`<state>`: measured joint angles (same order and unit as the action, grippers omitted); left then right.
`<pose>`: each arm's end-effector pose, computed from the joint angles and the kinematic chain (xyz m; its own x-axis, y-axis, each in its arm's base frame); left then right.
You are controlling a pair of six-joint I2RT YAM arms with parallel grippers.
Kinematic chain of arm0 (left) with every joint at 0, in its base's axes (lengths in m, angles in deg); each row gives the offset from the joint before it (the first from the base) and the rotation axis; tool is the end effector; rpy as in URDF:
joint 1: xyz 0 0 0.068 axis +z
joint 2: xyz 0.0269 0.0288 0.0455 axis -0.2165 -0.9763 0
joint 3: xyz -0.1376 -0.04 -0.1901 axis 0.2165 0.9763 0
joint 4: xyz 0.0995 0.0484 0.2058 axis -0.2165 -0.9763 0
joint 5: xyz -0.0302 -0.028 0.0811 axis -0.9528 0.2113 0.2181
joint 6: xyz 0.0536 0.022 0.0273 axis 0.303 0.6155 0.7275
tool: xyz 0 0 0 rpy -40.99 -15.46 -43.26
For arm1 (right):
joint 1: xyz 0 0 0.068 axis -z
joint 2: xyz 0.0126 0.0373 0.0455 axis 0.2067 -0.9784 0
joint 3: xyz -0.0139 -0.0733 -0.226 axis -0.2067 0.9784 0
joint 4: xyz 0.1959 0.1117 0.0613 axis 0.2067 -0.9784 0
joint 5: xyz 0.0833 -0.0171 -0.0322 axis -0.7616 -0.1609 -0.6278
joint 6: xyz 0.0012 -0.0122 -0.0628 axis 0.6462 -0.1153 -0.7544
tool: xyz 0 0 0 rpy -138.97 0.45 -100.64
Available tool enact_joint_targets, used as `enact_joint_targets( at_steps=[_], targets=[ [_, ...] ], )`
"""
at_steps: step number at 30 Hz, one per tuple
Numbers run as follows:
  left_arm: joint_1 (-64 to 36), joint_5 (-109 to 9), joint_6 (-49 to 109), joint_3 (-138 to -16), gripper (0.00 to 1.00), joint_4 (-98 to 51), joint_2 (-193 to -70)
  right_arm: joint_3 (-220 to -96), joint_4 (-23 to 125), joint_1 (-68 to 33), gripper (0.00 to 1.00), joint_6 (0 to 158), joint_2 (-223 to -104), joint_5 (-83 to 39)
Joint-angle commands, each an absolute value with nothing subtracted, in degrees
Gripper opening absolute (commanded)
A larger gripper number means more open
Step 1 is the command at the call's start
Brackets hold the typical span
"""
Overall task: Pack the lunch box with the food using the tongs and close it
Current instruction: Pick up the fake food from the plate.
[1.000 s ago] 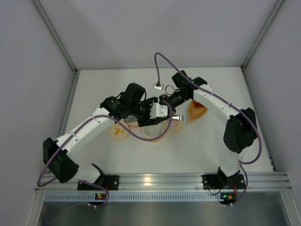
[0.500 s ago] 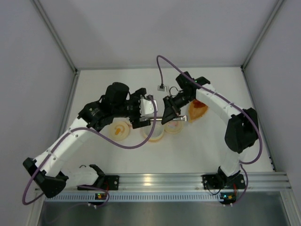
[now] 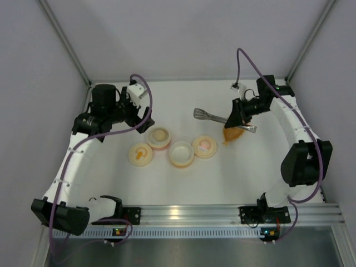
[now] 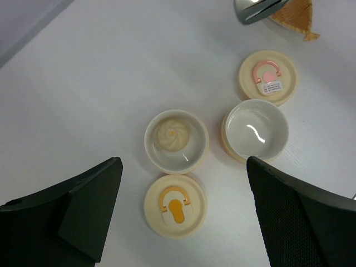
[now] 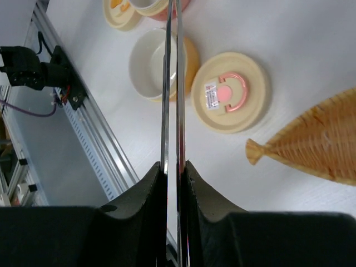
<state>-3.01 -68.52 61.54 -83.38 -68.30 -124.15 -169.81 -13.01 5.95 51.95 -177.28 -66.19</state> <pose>0.2196 -0.0841 0.3614 -0.2656 0.3929 -0.8804 0.7447 0.6636 0.0715 0.2863 0.0691 0.2743 -0.7762 -0.2972 -0.5560 -0.6205 0.5163 0.5903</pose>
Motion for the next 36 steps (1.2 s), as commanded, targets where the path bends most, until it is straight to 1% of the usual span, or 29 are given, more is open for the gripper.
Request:
enact_joint_targets(
  at_steps=[1,2,3,7,9,10,12,13,15,19,25,29,32,36],
  targets=[
    [-0.5,-71.6,53.3,-83.0,0.98,-67.3,-127.5,-172.5,-17.9,10.9,0.19,48.0,-173.6,-65.2],
    [-0.4,-71.1,52.5,-82.3,0.98,-66.6,-127.8,-173.0,-19.1,11.8,0.20,47.1,-173.4,-64.5],
    [-0.3,-70.7,51.3,-81.5,0.98,-65.2,-128.0,-173.1,-19.6,15.0,0.20,46.8,-172.9,-63.9],
    [0.1,-68.9,50.4,-76.8,0.99,-62.3,-128.0,-172.9,-21.7,18.5,0.24,46.0,-171.0,-60.1],
    [0.8,-68.1,49.6,-75.3,0.99,-61.0,-127.9,-172.0,-21.9,19.9,0.26,45.3,-169.3,-56.1],
    [1.9,-67.7,49.3,-74.0,0.98,-59.8,-128.0,-171.2,-21.8,20.4,0.29,45.0,-168.7,-53.4],
    [2.6,-66.9,48.4,-73.2,0.98,-59.1,-128.4,-170.5,-21.2,21.4,0.31,45.1,-167.6,-50.7],
    [3.2,-65.6,48.0,-72.9,0.99,-58.3,-128.6,-170.2,-20.4,21.6,0.35,45.2,-167.3,-49.3],
    [4.1,-64.6,46.9,-71.9,0.98,-57.3,-128.9,-169.8,-19.7,21.9,0.37,45.3,-167.2,-46.5],
    [4.9,-65.4,46.1,-71.1,0.98,-56.1,-129.2,-171.0,-18.9,21.9,0.38,44.3,-168.3,-44.0],
    [4.9,-65.7,48.6,-71.7,0.98,-57.1,-130.1,-175.4,-20.7,22.0,0.36,31.7,-171.0,-40.1],
    [4.9,-65.7,49.4,-72.4,0.98,-57.7,-130.4,-177.4,-23.5,22.1,0.36,27.6,-172.9,-38.8],
    [4.9,-65.9,49.7,-72.3,0.98,-57.7,-130.6,-176.5,-25.5,22.1,0.37,24.8,-173.1,-38.3],
    [4.9,-66.5,49.4,-72.4,0.98,-57.5,-131.4,-174.7,-23.7,22.2,0.37,22.8,-173.3,-36.4]
  ],
)
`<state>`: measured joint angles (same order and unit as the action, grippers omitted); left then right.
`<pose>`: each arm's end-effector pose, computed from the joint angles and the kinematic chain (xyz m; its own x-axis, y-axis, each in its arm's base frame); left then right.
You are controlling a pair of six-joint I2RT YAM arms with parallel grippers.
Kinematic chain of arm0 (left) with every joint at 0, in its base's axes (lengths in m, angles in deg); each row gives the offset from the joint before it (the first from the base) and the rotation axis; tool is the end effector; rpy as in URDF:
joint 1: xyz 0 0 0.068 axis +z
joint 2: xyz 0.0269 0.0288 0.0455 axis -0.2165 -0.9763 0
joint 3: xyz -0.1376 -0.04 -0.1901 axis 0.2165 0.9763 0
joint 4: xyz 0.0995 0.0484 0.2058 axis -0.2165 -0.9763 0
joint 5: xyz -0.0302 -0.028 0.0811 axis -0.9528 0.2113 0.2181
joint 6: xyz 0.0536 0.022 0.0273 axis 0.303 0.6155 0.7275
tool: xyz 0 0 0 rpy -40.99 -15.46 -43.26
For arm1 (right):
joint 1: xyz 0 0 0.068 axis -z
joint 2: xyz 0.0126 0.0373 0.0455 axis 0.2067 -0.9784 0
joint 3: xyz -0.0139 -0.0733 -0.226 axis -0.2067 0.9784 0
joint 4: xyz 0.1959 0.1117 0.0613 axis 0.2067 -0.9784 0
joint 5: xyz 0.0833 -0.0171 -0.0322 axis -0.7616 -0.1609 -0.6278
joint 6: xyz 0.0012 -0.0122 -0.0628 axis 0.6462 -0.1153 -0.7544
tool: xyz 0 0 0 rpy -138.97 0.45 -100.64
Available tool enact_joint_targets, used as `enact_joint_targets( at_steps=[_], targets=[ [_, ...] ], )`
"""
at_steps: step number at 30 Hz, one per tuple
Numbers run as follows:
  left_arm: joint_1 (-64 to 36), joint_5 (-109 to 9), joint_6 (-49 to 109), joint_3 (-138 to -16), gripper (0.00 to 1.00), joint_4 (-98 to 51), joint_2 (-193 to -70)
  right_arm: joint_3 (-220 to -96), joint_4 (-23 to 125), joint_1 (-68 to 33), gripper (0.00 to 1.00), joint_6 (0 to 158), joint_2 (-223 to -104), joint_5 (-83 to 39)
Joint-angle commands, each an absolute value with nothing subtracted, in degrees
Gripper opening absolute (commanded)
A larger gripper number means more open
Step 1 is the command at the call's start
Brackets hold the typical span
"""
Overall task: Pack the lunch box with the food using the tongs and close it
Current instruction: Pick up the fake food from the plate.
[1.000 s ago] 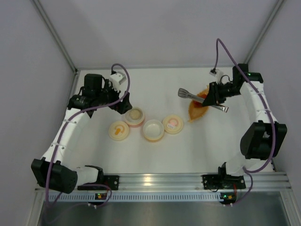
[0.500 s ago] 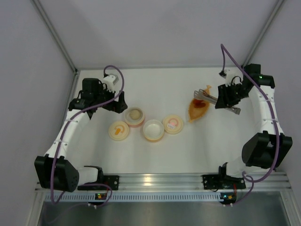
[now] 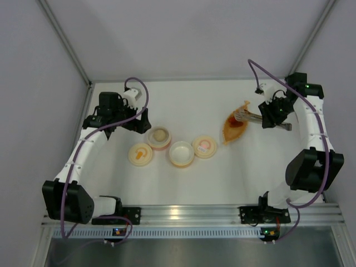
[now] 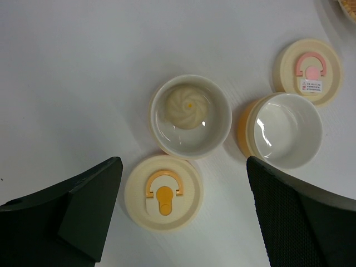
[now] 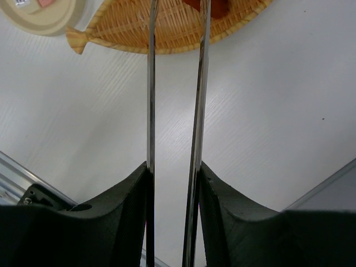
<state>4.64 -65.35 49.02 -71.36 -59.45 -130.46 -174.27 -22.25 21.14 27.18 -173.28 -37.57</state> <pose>0.2629 -0.0563 0.2852 -0.5898 0.2042 -0.7813 0.5062 0.8473 -0.1606 0.2716 -0.0243 0.2924 -0.6840 -0.5486 -0.4808 -0.6466 0.7611 0.0512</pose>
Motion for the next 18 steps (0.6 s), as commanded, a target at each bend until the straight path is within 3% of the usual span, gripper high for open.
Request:
enact_joint_targets(
  at_steps=[1,18],
  targets=[
    [4.9,-66.8,49.3,-72.4,0.98,-57.4,-131.5,-174.7,-23.3,22.2,0.37,21.9,-173.4,-35.8],
    [4.9,-67.2,49.2,-74.5,0.98,-57.1,-134.6,-174.7,-11.9,17.6,0.41,1.1,-172.8,-22.4]
  ],
)
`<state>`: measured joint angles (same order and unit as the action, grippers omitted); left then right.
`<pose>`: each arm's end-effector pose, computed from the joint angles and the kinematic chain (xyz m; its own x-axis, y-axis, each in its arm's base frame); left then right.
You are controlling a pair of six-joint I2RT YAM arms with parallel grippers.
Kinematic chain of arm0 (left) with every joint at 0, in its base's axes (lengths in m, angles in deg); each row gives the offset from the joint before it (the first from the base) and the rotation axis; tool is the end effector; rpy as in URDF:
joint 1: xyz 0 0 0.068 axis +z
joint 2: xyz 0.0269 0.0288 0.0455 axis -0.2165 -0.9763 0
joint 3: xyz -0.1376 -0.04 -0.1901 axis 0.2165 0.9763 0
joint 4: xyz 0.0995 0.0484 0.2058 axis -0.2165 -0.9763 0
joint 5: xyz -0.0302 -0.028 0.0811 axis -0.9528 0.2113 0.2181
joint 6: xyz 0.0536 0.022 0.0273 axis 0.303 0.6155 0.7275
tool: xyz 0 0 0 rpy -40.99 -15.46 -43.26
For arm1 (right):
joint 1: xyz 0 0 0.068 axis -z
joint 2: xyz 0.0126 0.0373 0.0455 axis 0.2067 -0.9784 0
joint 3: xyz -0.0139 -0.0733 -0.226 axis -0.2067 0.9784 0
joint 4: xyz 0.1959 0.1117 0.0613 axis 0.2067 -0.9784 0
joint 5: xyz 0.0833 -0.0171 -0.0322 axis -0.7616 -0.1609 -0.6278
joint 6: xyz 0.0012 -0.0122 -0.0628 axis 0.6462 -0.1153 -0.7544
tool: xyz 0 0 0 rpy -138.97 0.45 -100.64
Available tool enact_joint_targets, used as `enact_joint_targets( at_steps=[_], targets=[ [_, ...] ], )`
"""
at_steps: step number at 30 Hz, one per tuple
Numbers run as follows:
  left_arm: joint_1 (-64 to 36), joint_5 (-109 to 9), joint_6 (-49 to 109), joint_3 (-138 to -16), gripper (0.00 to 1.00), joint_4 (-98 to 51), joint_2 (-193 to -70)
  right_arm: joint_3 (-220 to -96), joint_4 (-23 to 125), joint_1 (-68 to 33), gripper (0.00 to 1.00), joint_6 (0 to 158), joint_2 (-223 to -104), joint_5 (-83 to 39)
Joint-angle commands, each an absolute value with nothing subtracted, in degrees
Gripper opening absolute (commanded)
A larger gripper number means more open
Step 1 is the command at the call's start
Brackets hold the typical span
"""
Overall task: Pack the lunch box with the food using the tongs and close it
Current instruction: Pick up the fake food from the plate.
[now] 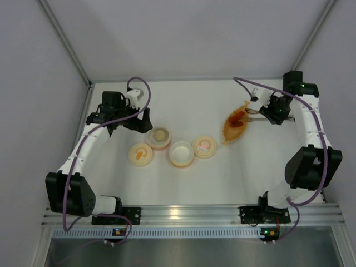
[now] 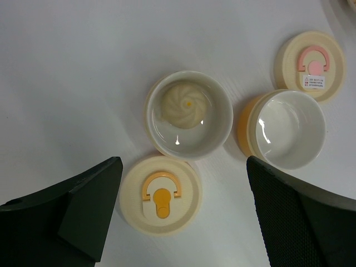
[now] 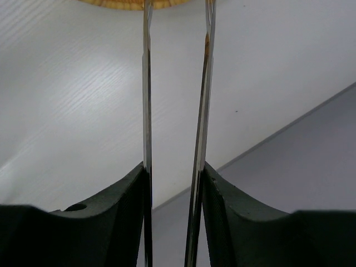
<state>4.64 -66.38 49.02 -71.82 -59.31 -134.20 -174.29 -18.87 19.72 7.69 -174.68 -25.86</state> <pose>0.2738 -0.0587 0.2716 -0.6299 0.2088 -0.7481 0.5075 0.8398 -0.1929 0.2828 -0.0287 0.2856 -0.4594 -0.8305 -0.3149 -0.8150 0.5351 -0.2225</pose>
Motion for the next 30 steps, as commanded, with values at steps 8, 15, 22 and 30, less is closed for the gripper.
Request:
enact_joint_targets(
  at_steps=[8,15,22,30],
  targets=[
    [4.9,-66.6,49.4,-74.4,0.98,-57.4,-134.5,-167.2,-1.7,12.1,0.40,-9.9,-168.7,-12.7],
    [5.0,-66.3,50.2,-73.7,0.98,-57.6,-133.7,-159.3,6.0,5.3,0.39,-19.6,-164.0,-5.4],
    [5.5,-66.8,50.2,-72.4,0.98,-57.3,-133.1,-154.9,12.8,2.1,0.39,-26.5,-161.9,0.0],
    [6.1,-67.1,50.6,-71.7,0.98,-56.9,-132.6,-154.4,13.5,1.0,0.39,-31.1,-161.7,2.5]
  ],
)
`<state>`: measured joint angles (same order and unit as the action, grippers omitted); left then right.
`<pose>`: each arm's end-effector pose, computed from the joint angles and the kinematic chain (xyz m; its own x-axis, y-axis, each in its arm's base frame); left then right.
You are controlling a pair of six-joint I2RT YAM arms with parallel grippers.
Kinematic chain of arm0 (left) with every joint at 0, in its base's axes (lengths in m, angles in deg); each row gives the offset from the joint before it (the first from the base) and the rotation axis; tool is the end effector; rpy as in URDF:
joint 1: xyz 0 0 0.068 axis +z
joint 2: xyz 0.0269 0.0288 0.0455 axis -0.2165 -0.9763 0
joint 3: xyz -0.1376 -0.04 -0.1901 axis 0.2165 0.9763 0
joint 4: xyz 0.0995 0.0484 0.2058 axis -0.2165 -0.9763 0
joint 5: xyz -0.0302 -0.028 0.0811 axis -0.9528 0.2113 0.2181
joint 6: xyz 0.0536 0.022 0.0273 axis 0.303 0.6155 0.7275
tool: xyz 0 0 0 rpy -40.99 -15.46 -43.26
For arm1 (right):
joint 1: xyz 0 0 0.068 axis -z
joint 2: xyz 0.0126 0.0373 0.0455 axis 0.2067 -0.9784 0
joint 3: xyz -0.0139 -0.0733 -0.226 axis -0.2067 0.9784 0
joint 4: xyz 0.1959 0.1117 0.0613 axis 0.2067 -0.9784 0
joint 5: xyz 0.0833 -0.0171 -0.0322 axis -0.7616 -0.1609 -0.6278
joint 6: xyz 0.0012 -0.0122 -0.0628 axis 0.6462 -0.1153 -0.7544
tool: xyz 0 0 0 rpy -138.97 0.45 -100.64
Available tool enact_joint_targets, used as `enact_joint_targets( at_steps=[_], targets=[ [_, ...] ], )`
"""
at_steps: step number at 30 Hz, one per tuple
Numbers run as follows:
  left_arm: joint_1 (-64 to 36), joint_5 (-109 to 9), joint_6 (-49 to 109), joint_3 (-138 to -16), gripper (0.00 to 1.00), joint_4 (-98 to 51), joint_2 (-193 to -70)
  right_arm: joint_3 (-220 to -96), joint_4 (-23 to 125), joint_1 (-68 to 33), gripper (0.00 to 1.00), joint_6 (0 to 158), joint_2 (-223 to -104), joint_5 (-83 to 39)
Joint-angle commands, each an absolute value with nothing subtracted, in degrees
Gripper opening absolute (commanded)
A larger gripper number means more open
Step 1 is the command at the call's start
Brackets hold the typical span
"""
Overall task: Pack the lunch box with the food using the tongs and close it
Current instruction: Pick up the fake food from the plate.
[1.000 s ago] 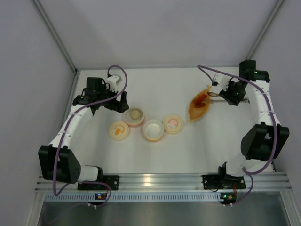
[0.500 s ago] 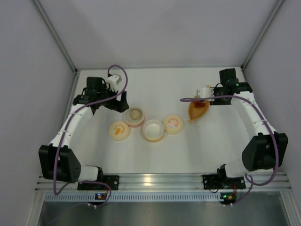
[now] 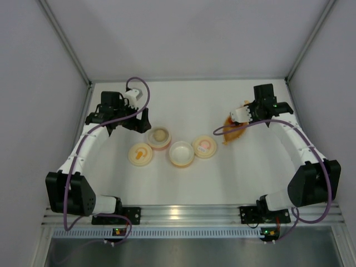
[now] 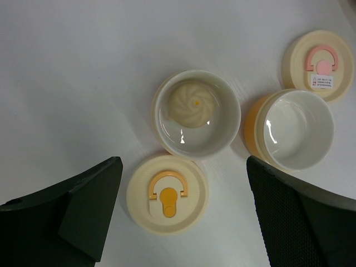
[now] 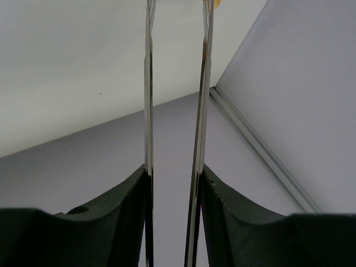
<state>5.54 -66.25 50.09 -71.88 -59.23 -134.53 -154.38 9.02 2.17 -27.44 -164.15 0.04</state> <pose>0.2758 -0.0544 0.2705 -0.6264 0.2151 -0.7492 0.5040 0.8450 -0.1788 0.2814 0.0359 0.2667 0.1451 -0.9440 0.2963 -0.7615 -0.2977 -0.5757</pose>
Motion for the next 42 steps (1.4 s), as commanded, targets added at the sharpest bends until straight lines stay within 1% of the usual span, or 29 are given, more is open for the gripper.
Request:
enact_joint_targets(
  at_steps=[1,15,22,32,42],
  targets=[
    [6.2,-67.3,50.6,-71.7,0.98,-56.9,-132.6,-154.3,13.8,0.9,0.39,-31.4,-161.8,2.7],
    [6.5,-69.3,51.2,-70.9,0.98,-57.1,-132.1,-153.2,14.0,-1.1,0.38,-34.7,-163.2,5.3],
    [6.7,-69.7,52.2,-71.0,0.98,-57.7,-132.3,-153.4,14.0,-1.8,0.38,-34.7,-164.6,6.6],
    [7.0,-69.6,52.8,-70.8,0.98,-57.9,-132.3,-152.6,18.7,-4.0,0.38,-34.1,-167.3,8.8],
    [7.7,-69.9,53.1,-69.8,0.98,-57.7,-132.2,-153.8,17.6,-4.6,0.38,-34.9,-169.1,9.4]
  ],
)
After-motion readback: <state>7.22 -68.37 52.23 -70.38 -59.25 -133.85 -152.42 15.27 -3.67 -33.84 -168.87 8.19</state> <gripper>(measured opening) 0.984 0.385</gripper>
